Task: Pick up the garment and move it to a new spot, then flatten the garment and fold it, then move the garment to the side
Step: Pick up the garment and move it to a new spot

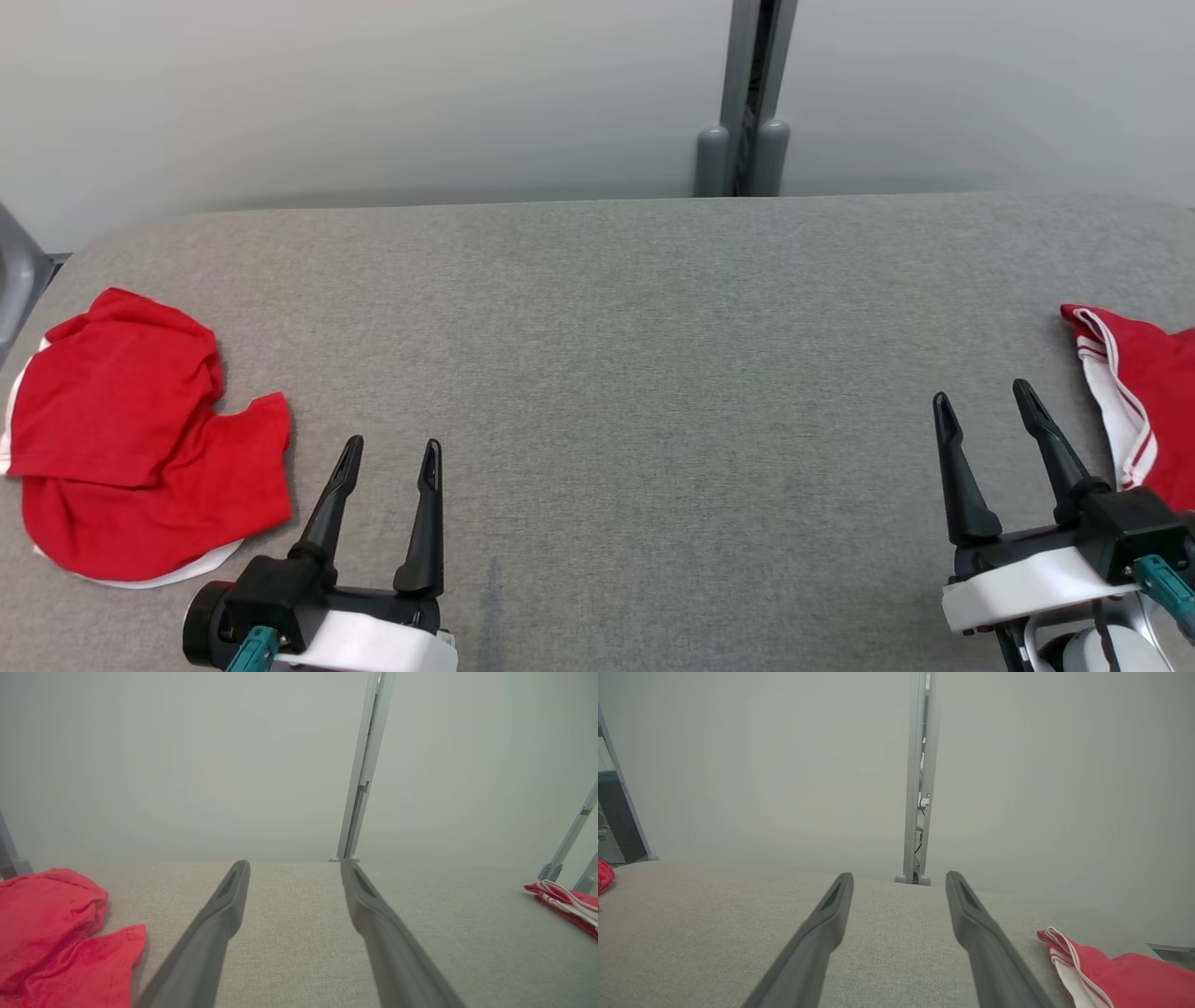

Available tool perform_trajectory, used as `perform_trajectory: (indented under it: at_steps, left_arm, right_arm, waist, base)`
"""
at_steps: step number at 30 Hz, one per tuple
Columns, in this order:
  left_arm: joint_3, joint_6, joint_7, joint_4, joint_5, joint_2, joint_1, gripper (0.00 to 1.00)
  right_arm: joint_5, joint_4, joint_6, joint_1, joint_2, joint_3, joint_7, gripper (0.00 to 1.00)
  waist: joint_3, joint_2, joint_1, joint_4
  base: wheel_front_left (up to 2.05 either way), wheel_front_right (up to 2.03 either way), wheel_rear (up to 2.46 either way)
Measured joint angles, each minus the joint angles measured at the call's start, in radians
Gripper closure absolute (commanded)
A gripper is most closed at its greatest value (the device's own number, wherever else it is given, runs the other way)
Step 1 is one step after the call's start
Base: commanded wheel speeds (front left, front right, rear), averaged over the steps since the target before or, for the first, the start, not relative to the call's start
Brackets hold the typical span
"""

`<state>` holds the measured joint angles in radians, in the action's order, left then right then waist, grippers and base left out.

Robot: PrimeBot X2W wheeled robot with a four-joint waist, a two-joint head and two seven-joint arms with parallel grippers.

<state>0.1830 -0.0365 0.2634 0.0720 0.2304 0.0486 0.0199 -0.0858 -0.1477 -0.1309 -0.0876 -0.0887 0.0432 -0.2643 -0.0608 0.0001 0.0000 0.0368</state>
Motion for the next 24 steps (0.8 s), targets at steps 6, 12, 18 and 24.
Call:
perform_trajectory:
  at_steps: [6,12,18,24]
  left_arm:
    - [0.008,0.000,0.000,0.006,-0.003,0.000,-0.004,0.00]
    - [0.009,0.000,0.000,0.007,-0.007,0.000,-0.004,0.00]
    - [-0.002,0.000,0.000,0.007,-0.019,0.000,0.004,0.00]
    - [-0.020,0.009,0.000,0.009,-0.034,0.000,0.017,0.00]
  right_arm:
    - [-0.002,0.000,0.000,0.004,0.000,0.004,0.000,0.00]
    - [-0.005,-0.001,0.000,0.014,0.002,0.022,0.000,0.00]
    - [-0.013,-0.004,0.000,0.015,0.010,0.045,0.000,0.00]
    - [-0.030,-0.013,0.000,0.016,0.020,0.076,0.000,0.00]
  waist:
    - [-0.007,0.0000,0.0000,0.048]
    - [-0.010,0.0000,0.0000,0.126]
    - [-0.007,0.0000,0.0000,0.221]
    - [0.006,0.0000,0.0001,0.318]
  base:
    - [0.00,0.00,0.00]
    - [0.00,0.00,0.00]
    - [0.00,0.00,0.00]
    - [0.00,0.00,0.00]
